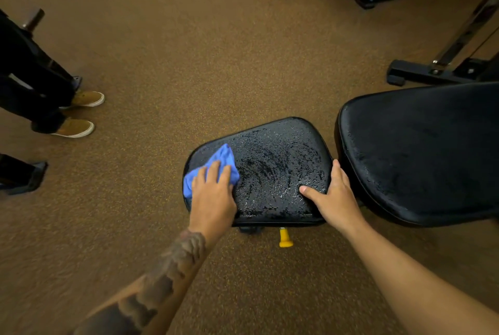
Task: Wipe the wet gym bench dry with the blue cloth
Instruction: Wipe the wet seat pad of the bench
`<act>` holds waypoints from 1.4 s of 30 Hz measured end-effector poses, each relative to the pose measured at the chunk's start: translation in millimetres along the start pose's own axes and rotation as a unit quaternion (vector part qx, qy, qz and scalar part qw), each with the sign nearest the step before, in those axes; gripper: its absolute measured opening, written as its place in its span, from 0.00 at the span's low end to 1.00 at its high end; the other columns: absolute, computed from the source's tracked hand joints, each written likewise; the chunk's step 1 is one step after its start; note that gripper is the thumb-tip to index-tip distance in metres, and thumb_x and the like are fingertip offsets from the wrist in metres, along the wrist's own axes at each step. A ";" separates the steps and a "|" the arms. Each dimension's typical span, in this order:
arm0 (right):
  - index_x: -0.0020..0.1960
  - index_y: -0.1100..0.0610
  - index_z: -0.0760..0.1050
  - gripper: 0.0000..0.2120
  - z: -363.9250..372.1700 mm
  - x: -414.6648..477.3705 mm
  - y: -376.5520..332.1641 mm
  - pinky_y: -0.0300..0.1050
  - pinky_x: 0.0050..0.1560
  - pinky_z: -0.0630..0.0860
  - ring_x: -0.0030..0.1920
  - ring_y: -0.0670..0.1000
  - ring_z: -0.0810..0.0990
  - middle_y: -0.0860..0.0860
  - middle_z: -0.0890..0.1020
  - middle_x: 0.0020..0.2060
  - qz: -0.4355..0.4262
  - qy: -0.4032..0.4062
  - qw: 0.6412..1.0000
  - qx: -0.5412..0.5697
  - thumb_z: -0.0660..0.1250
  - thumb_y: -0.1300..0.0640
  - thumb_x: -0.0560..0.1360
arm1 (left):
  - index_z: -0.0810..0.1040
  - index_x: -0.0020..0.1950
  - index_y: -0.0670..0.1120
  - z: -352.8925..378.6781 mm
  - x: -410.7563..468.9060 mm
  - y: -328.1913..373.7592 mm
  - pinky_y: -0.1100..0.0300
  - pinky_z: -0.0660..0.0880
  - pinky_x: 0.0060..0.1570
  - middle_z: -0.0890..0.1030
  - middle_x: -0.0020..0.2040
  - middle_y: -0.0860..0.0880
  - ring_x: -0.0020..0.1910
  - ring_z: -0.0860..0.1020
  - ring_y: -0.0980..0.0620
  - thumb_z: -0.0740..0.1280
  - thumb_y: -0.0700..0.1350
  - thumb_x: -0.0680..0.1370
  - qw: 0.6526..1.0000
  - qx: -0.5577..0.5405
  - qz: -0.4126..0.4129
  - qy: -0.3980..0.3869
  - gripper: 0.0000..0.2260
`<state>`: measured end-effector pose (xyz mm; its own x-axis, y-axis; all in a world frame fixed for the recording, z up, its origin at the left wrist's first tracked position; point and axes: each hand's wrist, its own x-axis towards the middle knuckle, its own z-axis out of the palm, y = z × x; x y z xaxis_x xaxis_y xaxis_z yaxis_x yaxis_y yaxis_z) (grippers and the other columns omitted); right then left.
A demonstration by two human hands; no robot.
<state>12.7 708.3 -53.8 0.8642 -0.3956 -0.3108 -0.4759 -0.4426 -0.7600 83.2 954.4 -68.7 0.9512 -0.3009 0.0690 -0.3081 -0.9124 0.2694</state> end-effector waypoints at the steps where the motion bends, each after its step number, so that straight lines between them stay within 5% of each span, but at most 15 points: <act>1: 0.78 0.54 0.42 0.48 -0.3 -0.4 -0.6 0.45 0.69 0.56 0.74 0.52 0.56 0.50 0.52 0.77 0.001 0.000 1.000 0.000 0.72 0.46 0.72 | 0.75 0.65 0.39 4.0 -5.4 12.2 0.36 0.69 0.61 0.74 0.66 0.35 0.62 0.71 0.31 0.64 0.40 0.76 1.000 -0.010 0.019 -0.017 0.17; 7: 0.78 0.55 0.43 0.49 2.3 1.4 0.8 0.43 0.69 0.55 0.74 0.52 0.56 0.51 0.52 0.77 0.000 0.011 1.000 -0.005 0.72 0.46 0.71 | 0.72 0.67 0.42 13.2 78.5 42.1 0.42 0.62 0.67 0.69 0.71 0.39 0.68 0.65 0.34 0.61 0.43 0.79 0.992 0.016 0.116 -0.047 0.16; 12: 0.78 0.54 0.43 0.49 4.1 2.0 3.8 0.42 0.69 0.54 0.75 0.51 0.55 0.50 0.51 0.77 0.003 0.010 1.000 -0.001 0.72 0.46 0.71 | 0.73 0.61 0.43 -1.1 106.0 -40.5 0.45 0.68 0.59 0.73 0.62 0.39 0.59 0.72 0.33 0.61 0.44 0.78 0.998 0.021 -0.039 -0.033 0.12; 16: 0.78 0.53 0.42 0.48 3.5 0.2 0.6 0.45 0.70 0.55 0.75 0.51 0.55 0.49 0.51 0.77 0.011 0.005 1.000 0.008 0.72 0.46 0.72 | 0.75 0.60 0.41 -10.6 16.9 -58.5 0.42 0.69 0.58 0.74 0.62 0.37 0.57 0.72 0.32 0.59 0.44 0.77 0.996 -0.033 -0.076 0.018 0.15; 20: 0.78 0.52 0.42 0.48 2.4 -0.8 -2.2 0.46 0.71 0.55 0.75 0.51 0.54 0.49 0.50 0.77 0.014 0.000 1.000 0.001 0.71 0.46 0.72 | 0.75 0.65 0.42 2.4 -49.0 -1.4 0.41 0.67 0.65 0.74 0.67 0.40 0.63 0.69 0.34 0.63 0.41 0.75 0.999 -0.029 0.009 0.023 0.18; 24: 0.78 0.53 0.43 0.48 2.7 0.5 -1.8 0.46 0.71 0.55 0.75 0.52 0.55 0.50 0.51 0.77 0.016 0.008 1.000 -0.011 0.72 0.46 0.71 | 0.74 0.66 0.44 15.6 2.3 34.0 0.35 0.67 0.63 0.73 0.68 0.41 0.66 0.69 0.33 0.66 0.41 0.76 0.993 -0.022 0.119 -0.002 0.18; 29: 0.78 0.54 0.43 0.49 4.1 1.9 0.7 0.45 0.71 0.54 0.75 0.51 0.55 0.50 0.52 0.77 0.013 0.008 1.000 -0.011 0.72 0.46 0.71 | 0.75 0.66 0.43 2.5 51.1 -21.0 0.38 0.64 0.66 0.72 0.69 0.39 0.68 0.67 0.32 0.60 0.44 0.77 1.000 0.001 0.019 -0.011 0.18; 35: 0.78 0.54 0.42 0.48 2.9 1.4 0.0 0.46 0.71 0.54 0.75 0.52 0.55 0.51 0.51 0.77 0.010 0.001 1.000 -0.008 0.72 0.47 0.72 | 0.76 0.64 0.41 0.1 -47.2 -15.5 0.41 0.63 0.68 0.72 0.68 0.39 0.66 0.67 0.33 0.61 0.42 0.77 0.986 -0.074 -0.128 0.073 0.16; 38: 0.78 0.54 0.42 0.49 2.1 0.8 -1.0 0.45 0.70 0.55 0.75 0.52 0.55 0.51 0.51 0.77 0.012 -0.001 1.000 -0.007 0.72 0.47 0.72 | 0.73 0.67 0.44 7.4 -81.8 36.1 0.36 0.64 0.67 0.72 0.69 0.43 0.69 0.66 0.34 0.67 0.35 0.73 0.997 -0.045 -0.045 0.043 0.21; 42: 0.78 0.57 0.44 0.49 4.0 2.1 0.1 0.40 0.69 0.53 0.75 0.52 0.55 0.53 0.52 0.77 0.007 0.015 1.000 -0.014 0.73 0.48 0.71 | 0.73 0.66 0.45 15.6 -29.9 67.8 0.36 0.65 0.66 0.73 0.68 0.43 0.69 0.67 0.34 0.67 0.39 0.73 0.992 -0.009 0.128 0.008 0.21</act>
<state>15.1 710.7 -56.8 0.8520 -0.4254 -0.3051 -0.4934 -0.4581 -0.7394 33.6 897.2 -67.4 0.8424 -0.5172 0.1516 -0.5388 -0.8018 0.2585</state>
